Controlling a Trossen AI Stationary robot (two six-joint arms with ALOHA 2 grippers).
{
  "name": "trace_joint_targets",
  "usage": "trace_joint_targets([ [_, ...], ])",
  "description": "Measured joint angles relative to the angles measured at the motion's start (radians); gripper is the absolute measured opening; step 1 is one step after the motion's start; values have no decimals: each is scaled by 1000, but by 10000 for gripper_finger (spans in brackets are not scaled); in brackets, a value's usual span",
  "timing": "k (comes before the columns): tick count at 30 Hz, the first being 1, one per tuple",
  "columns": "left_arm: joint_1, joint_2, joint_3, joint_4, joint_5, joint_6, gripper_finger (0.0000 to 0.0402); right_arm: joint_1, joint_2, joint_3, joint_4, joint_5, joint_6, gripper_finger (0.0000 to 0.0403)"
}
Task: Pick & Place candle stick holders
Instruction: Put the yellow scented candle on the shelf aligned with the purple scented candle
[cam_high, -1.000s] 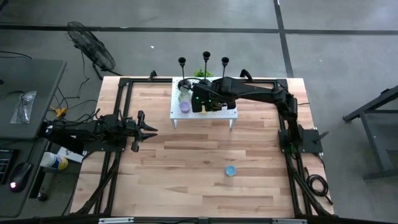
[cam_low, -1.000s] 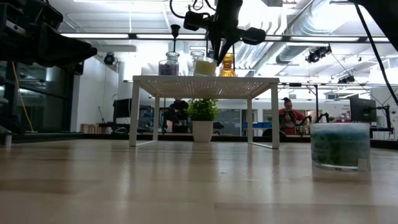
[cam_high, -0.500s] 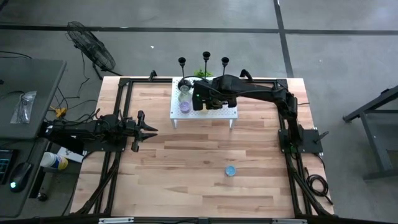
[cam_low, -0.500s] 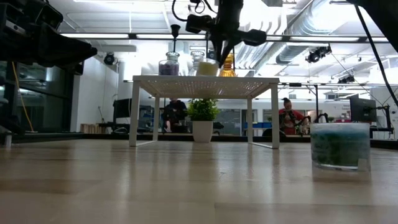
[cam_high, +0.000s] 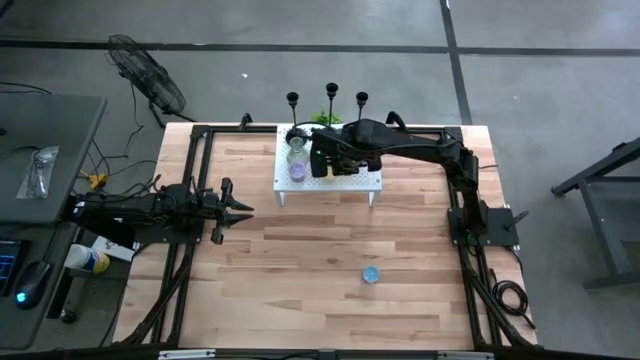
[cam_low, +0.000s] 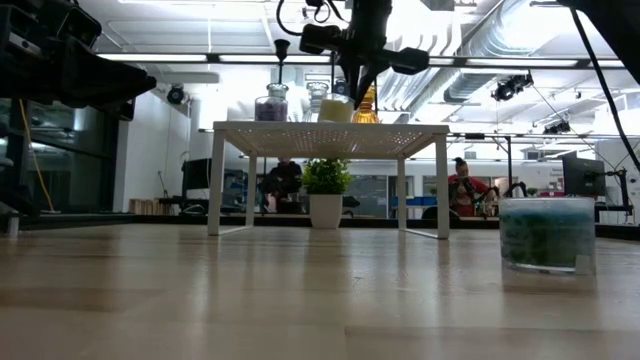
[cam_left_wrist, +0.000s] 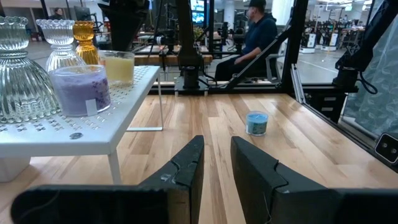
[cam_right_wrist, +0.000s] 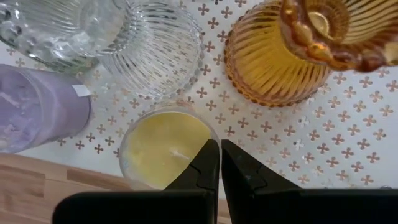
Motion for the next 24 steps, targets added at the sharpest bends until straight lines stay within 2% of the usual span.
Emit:
trace_joint_targets([
  [11,0,0,0,0,0,0,77,-3,1,0,12,46,1,4],
  [24,0,0,0,0,0,0,77,-6,1,0,12,46,0,5],
])
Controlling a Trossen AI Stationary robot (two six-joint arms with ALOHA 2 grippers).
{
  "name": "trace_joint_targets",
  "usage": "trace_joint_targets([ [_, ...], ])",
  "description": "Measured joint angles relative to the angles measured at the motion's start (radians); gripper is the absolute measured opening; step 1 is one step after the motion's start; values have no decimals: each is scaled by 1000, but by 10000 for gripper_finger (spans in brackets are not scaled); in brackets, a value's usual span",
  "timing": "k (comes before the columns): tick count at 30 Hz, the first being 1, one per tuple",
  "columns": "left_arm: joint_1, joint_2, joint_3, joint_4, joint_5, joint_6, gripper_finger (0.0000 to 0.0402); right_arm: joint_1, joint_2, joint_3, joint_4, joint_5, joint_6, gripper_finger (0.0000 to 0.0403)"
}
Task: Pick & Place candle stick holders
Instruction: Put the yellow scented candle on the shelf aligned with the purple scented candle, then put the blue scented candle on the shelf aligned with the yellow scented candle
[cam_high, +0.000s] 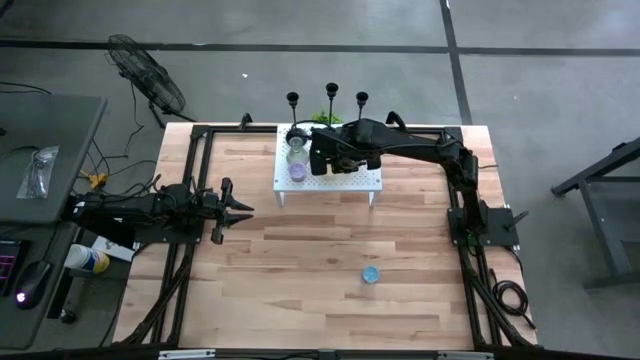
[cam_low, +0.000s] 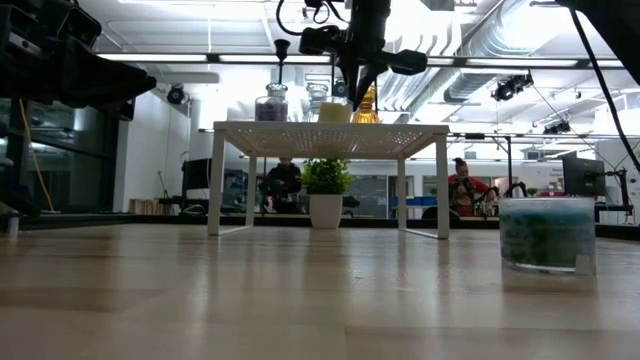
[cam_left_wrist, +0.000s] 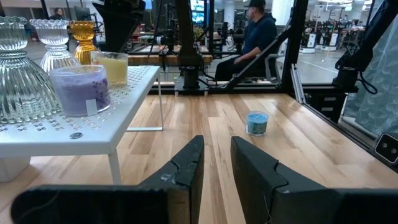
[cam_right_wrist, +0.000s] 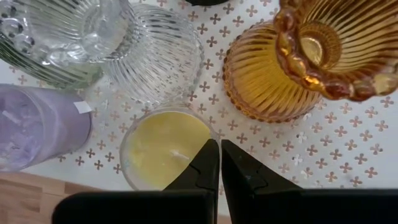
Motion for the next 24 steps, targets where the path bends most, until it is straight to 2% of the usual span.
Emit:
trace_joint_targets([
  [12,0,0,0,0,0,0,77,0,0,-1,0,-1,0,49],
  [24,0,0,0,0,0,0,77,18,-10,-1,7,35,3,53],
])
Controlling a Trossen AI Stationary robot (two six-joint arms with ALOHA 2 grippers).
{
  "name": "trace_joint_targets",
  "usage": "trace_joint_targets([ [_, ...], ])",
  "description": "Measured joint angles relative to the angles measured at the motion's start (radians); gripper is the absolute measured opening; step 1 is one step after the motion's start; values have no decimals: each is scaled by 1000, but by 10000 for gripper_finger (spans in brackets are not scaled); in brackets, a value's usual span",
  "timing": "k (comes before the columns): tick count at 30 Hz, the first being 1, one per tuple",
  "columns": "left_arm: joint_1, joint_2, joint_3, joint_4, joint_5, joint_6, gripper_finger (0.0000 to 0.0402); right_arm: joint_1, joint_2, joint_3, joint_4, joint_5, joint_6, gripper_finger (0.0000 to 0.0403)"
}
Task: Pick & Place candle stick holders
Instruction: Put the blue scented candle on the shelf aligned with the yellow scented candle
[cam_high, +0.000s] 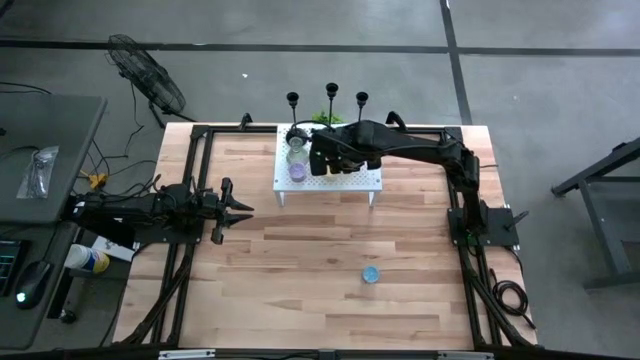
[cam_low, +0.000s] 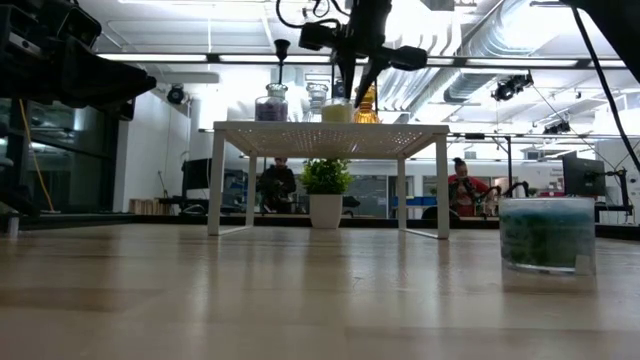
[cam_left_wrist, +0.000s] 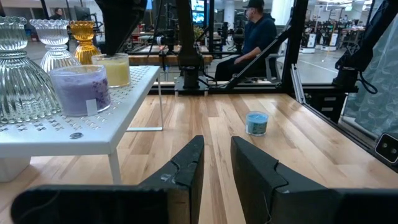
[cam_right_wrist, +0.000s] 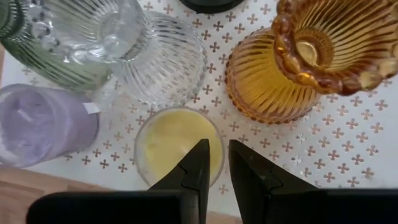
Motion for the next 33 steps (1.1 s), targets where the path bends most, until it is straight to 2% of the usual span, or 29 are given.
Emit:
trace_joint_targets([
  [8,0,0,0,0,0,0,77,32,-41,0,-2,24,1,53],
  [15,0,0,0,0,0,0,77,129,-93,0,-98,133,60,56],
  [21,0,0,0,0,0,0,77,265,-110,-11,-195,145,177,106],
  [27,0,0,0,0,0,0,77,365,-128,-77,-196,40,322,167],
  [33,0,0,0,0,0,0,77,439,-142,-203,-195,-119,464,176],
])
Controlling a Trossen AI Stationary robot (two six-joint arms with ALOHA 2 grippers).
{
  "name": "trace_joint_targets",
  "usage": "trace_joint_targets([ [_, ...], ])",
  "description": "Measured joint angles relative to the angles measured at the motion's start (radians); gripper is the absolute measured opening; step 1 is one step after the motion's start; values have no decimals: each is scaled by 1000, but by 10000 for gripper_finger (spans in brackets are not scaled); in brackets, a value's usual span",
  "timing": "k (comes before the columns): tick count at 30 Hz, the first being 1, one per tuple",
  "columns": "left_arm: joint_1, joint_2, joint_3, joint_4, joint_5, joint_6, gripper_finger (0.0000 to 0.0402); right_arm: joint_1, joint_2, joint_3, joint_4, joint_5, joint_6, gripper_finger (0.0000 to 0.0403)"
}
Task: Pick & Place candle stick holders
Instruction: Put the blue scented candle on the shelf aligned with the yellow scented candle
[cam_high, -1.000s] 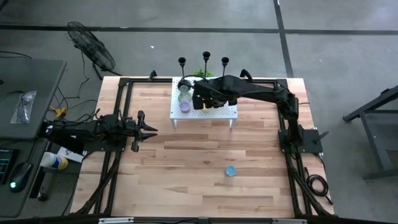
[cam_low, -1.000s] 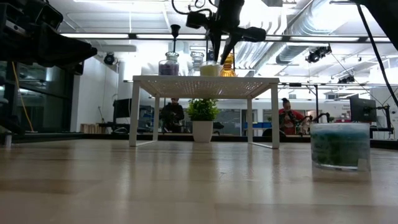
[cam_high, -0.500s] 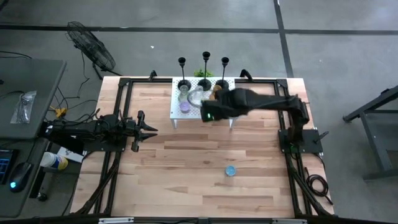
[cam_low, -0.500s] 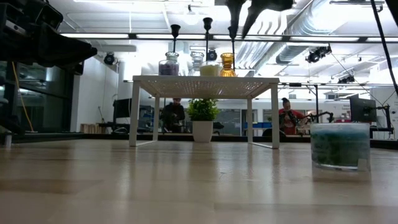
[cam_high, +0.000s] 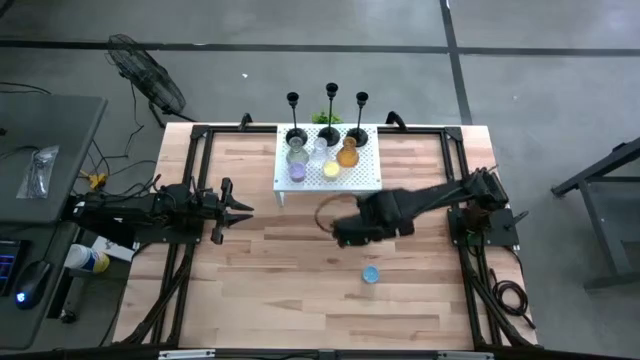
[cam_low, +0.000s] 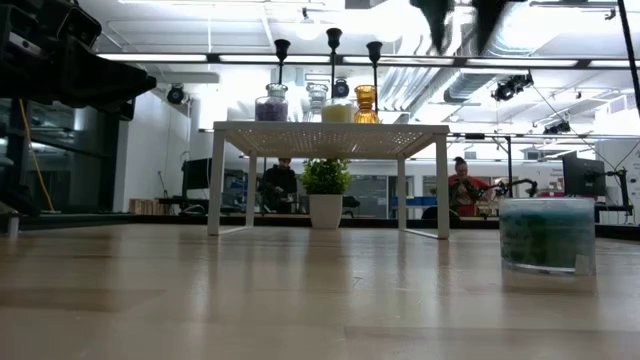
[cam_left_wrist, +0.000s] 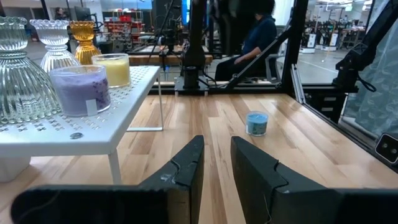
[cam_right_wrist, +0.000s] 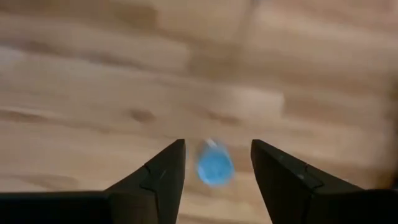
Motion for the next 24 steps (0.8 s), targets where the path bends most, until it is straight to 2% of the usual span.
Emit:
trace_joint_targets([
  [4,0,0,0,0,0,0,77,43,-17,-113,47,-70,96,176],
  [9,0,0,0,0,0,0,77,74,-73,-254,181,-82,163,176],
  [16,0,0,0,0,0,0,77,95,-171,-435,310,-103,185,176],
  [24,0,0,0,0,0,0,77,118,-227,-592,459,-110,182,176],
])
